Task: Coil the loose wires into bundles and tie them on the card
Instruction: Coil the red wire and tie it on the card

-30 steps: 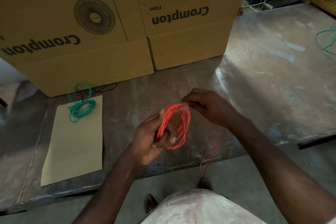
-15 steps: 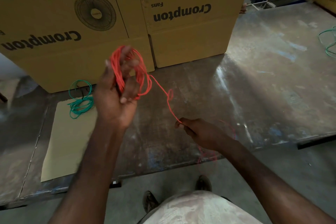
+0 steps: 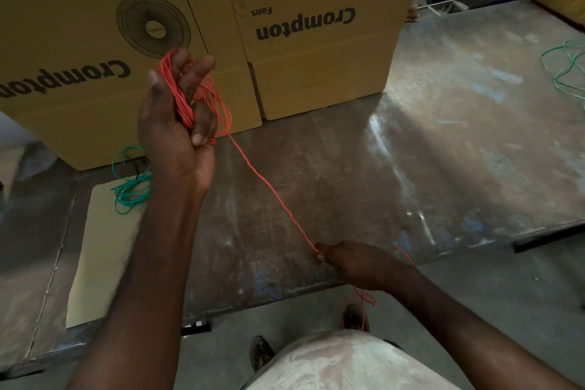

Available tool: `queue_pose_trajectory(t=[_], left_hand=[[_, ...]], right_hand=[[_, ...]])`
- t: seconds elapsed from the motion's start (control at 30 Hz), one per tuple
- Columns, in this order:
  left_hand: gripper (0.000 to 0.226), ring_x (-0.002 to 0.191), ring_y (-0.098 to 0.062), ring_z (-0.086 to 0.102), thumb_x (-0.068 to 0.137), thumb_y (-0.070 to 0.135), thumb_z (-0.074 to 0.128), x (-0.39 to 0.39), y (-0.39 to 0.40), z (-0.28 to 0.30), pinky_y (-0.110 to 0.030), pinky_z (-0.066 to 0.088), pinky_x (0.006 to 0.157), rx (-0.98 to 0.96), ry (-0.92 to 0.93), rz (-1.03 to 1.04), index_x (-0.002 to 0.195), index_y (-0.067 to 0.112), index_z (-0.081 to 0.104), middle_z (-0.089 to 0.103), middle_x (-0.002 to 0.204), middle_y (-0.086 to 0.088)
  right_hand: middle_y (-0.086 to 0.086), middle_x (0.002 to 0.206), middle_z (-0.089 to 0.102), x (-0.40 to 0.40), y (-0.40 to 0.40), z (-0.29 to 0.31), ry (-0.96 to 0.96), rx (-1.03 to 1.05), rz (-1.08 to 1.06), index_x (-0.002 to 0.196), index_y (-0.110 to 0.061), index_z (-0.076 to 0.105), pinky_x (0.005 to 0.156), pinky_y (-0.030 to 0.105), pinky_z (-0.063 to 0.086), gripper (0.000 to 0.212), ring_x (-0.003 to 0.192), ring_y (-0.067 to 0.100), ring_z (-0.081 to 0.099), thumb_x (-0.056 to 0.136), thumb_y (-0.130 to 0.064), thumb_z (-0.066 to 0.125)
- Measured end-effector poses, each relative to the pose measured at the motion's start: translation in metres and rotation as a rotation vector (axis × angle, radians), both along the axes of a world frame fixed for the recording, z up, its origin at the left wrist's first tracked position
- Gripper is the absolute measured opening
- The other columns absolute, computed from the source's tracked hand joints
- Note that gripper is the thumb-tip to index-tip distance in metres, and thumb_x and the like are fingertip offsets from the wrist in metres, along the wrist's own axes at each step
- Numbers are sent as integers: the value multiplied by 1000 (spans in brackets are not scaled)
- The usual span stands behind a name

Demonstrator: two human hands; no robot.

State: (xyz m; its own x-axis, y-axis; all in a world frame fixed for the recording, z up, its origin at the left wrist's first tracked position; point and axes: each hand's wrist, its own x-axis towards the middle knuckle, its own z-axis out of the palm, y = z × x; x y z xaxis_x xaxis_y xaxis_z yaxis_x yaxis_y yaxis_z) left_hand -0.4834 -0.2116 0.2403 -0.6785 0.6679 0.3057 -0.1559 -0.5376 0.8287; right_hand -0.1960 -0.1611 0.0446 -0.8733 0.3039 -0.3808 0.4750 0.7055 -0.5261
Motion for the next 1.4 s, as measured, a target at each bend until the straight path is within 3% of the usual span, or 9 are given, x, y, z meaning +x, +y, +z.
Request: queue_pose_trajectory(t=[0.17, 0.3, 0.43, 0.63, 0.73, 0.83, 0.93, 1.13, 1.4], left_hand=[[43, 45, -10, 55, 118, 32, 28, 2, 28, -21, -27, 37, 45, -175, 244, 212, 143, 2, 43, 72, 136, -6], [41, 54, -13, 68, 117, 36, 31, -14, 28, -62, -29, 52, 56, -584, 827, 252, 144, 8, 42, 74, 130, 4], [39, 95, -40, 67, 114, 40, 38, -42, 6, -112, -46, 50, 80, -996, 1322, 252, 134, 8, 48, 68, 113, -20], [63, 97, -32, 67, 106, 62, 26, -65, -40, -176, -44, 49, 96, -1150, 1396, -50, 102, 15, 68, 70, 99, -8], [58, 70, -11, 60, 106, 60, 34, -41, -60, -191, -37, 53, 70, -1033, 1213, -208, 98, 15, 70, 62, 80, 2], [36, 43, -6, 44, 113, 37, 46, 3, -76, -183, -21, 35, 44, -1009, 585, -535, 129, 12, 67, 69, 74, -11], [45, 32, -10, 33, 109, 35, 43, 41, -83, -164, -16, 24, 37, -829, 217, -769, 122, 0, 68, 64, 64, -27], [60, 31, -14, 10, 112, 34, 29, 81, -99, -117, -27, 8, 38, -483, -224, -1069, 142, -10, 56, 55, 49, -7], [59, 35, -3, 31, 118, 33, 17, 69, -54, -85, -19, 26, 40, -169, -252, -573, 154, -6, 44, 75, 87, -8]], right_hand=[[11, 146, 59, -16, -30, 16, -53, 38, 193, 153, -36, 37, 93, 36, 51, 62, 126, 33, 61, 97, -14, 51], [11, 135, 63, -17, -36, 30, 71, 62, 220, 140, -39, 43, 85, 36, 49, 48, 119, 34, 62, 99, -15, 50], [5, 129, 68, -9, -17, 33, 171, 56, 185, 141, -37, 44, 86, 32, 51, 44, 114, 28, 65, 100, -23, 53], [0, 87, 68, -1, 18, 59, 348, 17, 101, 106, -28, 54, 67, 26, 37, 9, 82, 17, 66, 109, -37, 52], [-5, 82, 66, -2, 46, 75, 383, 60, -8, 107, -28, 56, 67, 31, 44, 6, 73, 11, 62, 106, -26, 51], [-11, 84, 61, -6, 79, 91, 485, 167, -113, 109, -23, 58, 69, 32, 46, 13, 73, 7, 58, 105, -24, 45], [-6, 83, 60, -11, 106, 97, 468, 312, -243, 108, -24, 53, 66, 39, 48, 9, 70, 19, 56, 107, -19, 45], [11, 82, 64, -25, 122, 80, 308, 511, -316, 110, -19, 50, 66, 34, 34, 27, 71, 42, 63, 90, -1, 48], [17, 94, 71, -44, 70, 38, 311, 253, -305, 116, -20, 45, 64, 41, 48, 15, 83, 42, 69, 102, -25, 44]])
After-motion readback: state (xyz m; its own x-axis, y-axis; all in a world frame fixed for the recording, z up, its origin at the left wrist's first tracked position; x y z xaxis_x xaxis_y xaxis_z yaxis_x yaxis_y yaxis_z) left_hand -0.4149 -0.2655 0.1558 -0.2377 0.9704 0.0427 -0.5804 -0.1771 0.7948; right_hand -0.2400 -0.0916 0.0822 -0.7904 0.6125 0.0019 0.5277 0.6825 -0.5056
